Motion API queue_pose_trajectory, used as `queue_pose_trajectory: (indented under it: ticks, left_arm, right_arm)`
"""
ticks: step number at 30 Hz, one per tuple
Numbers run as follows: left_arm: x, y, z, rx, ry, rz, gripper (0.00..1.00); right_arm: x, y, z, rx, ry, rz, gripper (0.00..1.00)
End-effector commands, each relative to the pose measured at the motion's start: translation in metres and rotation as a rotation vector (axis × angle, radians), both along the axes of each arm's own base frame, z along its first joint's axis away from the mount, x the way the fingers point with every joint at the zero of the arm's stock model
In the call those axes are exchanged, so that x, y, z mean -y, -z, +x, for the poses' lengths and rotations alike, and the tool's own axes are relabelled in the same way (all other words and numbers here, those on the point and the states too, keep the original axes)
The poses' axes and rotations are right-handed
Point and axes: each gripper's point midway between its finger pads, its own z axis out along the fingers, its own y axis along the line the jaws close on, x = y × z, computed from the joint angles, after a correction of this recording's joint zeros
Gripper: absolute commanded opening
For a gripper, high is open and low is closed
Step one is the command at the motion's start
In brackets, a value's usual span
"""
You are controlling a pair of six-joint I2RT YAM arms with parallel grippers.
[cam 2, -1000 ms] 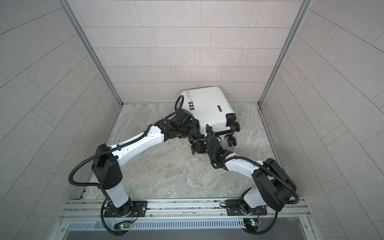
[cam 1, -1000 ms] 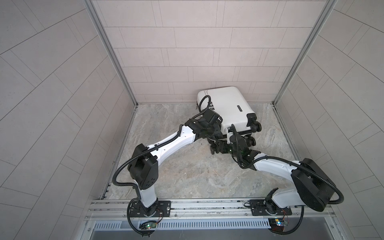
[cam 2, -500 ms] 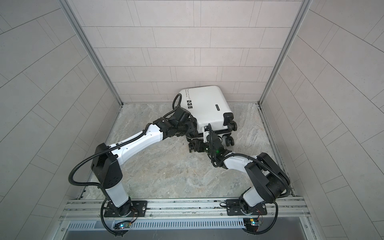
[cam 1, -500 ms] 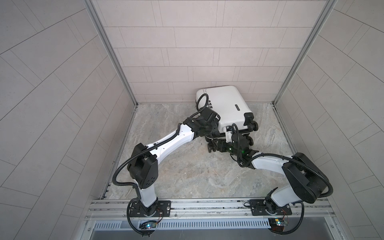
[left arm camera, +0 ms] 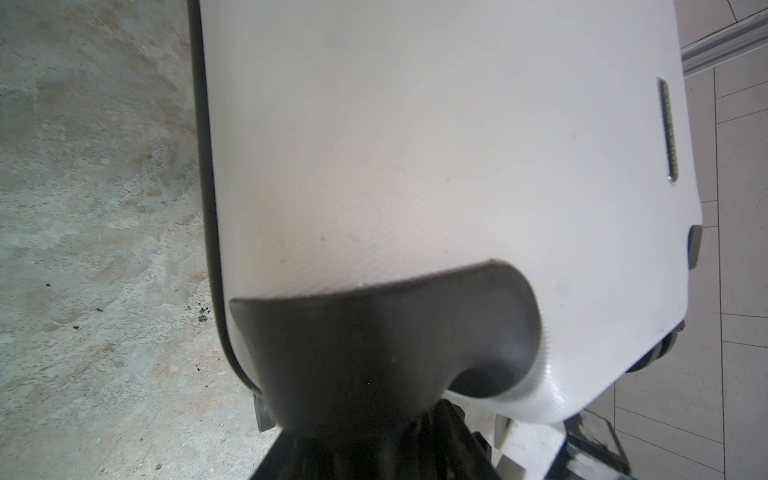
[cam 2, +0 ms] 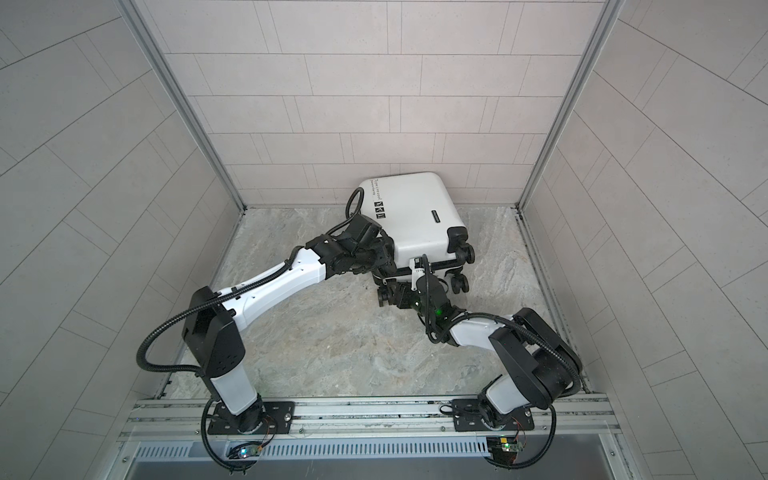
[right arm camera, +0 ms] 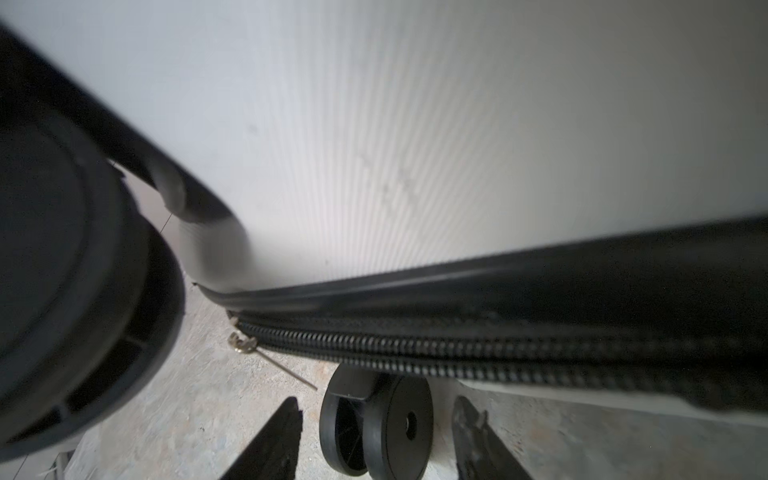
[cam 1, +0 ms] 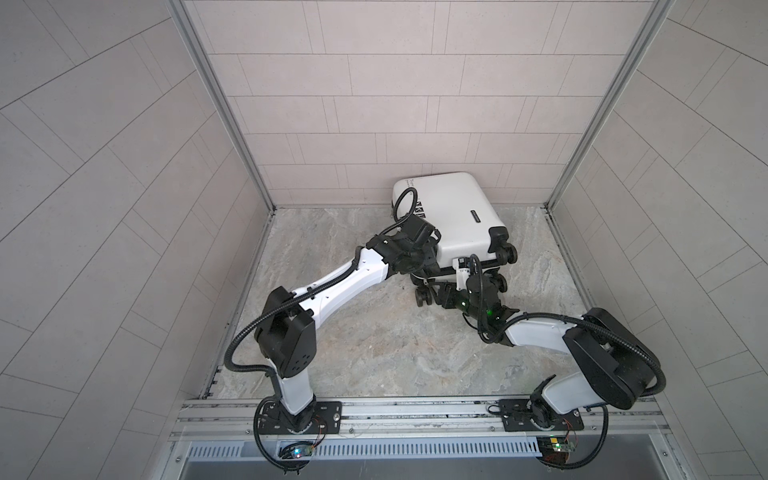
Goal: Pack the luggage
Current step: 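Lower the right gripper toward the zipper pull while the left holds the suitcase, then close the right gripper on the metal zipper pull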
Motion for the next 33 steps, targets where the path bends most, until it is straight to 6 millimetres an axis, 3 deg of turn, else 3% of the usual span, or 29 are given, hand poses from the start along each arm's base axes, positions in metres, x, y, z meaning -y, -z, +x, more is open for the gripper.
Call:
queue_pose_trajectory:
  ticks: [1,8,33]
  left_arm:
    - [0.002,0.007,-0.017,-0.050,0.069,0.046,0.00]
    - [0.003,0.009,-0.018,-0.063,0.073,0.039,0.00]
    - [-0.004,0.008,-0.022,-0.082,0.057,0.061,0.00]
  right_arm:
    - [0.013,-0.007,-0.002,0.064,0.064,-0.056,0.60]
    - [0.016,-0.005,-0.008,0.092,0.065,-0.051,0.57]
    - [-0.035,-0.022,0.008,0.175,-0.035,0.102,0.50]
